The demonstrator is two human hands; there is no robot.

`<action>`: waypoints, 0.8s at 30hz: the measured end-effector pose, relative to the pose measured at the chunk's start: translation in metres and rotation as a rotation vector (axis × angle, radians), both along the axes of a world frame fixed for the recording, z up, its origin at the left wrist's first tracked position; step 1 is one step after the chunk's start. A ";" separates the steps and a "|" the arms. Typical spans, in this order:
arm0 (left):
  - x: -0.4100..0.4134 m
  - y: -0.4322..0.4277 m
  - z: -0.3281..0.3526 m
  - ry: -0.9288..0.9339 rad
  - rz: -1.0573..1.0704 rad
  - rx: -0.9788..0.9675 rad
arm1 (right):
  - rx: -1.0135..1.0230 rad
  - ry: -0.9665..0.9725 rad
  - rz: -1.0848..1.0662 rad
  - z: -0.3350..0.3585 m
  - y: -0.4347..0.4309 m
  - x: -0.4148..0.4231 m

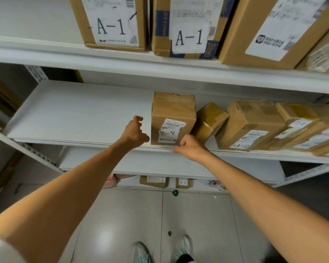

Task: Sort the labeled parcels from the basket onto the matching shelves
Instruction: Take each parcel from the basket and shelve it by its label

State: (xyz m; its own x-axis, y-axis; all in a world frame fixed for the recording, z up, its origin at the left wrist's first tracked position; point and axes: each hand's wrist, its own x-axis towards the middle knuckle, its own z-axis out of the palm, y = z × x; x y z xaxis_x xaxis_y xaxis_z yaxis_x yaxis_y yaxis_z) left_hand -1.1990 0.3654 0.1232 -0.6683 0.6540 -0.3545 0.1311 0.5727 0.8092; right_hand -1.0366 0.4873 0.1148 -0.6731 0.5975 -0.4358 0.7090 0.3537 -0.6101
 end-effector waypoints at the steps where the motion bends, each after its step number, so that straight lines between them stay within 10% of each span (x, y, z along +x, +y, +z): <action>1: -0.003 -0.008 0.003 0.046 -0.003 -0.029 | 0.001 -0.017 0.060 0.004 -0.002 -0.005; 10: -0.003 -0.110 0.029 0.346 -0.020 -0.322 | 0.121 -0.027 0.646 0.049 -0.048 -0.068; 24: 0.264 -0.296 0.053 0.315 1.002 -0.560 | 0.214 0.245 1.747 0.075 -0.262 -0.016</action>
